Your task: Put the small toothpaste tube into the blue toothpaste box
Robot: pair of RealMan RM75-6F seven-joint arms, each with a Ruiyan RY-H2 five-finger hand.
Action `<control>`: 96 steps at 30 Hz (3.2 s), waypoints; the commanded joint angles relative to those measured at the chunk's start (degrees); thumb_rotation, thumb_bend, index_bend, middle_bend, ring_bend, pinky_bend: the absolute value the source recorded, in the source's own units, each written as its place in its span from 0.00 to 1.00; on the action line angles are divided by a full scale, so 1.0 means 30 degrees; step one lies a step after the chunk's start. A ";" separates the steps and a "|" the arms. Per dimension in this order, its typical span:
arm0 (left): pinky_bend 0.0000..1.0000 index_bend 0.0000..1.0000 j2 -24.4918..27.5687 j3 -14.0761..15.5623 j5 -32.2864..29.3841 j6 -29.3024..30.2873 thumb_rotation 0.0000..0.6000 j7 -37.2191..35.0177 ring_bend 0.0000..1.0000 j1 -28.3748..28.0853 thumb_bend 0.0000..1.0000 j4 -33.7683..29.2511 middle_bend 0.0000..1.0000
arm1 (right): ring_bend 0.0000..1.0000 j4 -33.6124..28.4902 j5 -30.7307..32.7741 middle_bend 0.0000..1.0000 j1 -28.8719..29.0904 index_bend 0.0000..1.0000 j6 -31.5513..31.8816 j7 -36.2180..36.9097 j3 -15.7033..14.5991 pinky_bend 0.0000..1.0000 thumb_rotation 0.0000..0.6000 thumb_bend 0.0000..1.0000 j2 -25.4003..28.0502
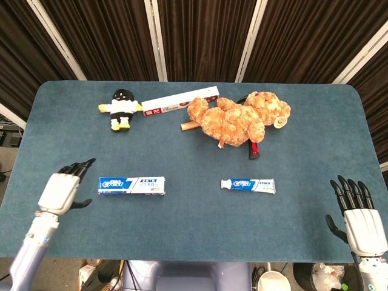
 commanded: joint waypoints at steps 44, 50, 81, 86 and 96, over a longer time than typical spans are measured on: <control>0.44 0.39 -0.5063 -0.0286 -0.4553 -0.1813 1.00 0.4273 0.47 -0.5667 0.44 0.2582 0.52 | 0.00 -0.0202 0.0255 0.00 0.0270 0.00 -0.0437 0.0576 0.0157 0.04 1.00 0.36 0.0241; 0.44 0.39 -0.3755 -0.0664 -0.2221 -0.1475 1.00 0.2706 0.47 -0.5924 0.44 0.2164 0.52 | 0.06 -0.1176 0.0938 0.08 0.1697 0.00 -0.2259 -0.0240 0.1044 0.10 1.00 0.36 0.0770; 0.44 0.38 0.0178 -0.2417 -0.0817 -0.1332 1.00 -0.1738 0.47 -0.6384 0.44 0.0796 0.51 | 0.33 -0.2807 0.9287 0.35 0.8452 0.20 -1.0367 -0.7470 0.3100 0.24 1.00 0.36 -0.4764; 0.44 0.38 0.0220 -0.2261 -0.0749 -0.1362 1.00 -0.1955 0.47 -0.6379 0.44 0.0968 0.51 | 0.33 -0.1819 0.9858 0.35 0.8951 0.20 -1.0681 -0.7771 0.2971 0.24 1.00 0.36 -0.5810; 0.44 0.38 0.0304 -0.1875 -0.0435 -0.1352 1.00 -0.2521 0.47 -0.6375 0.44 0.1284 0.51 | 0.33 0.0954 1.0394 0.35 0.9580 0.20 -1.0883 -0.7647 0.2402 0.24 1.00 0.36 -0.7589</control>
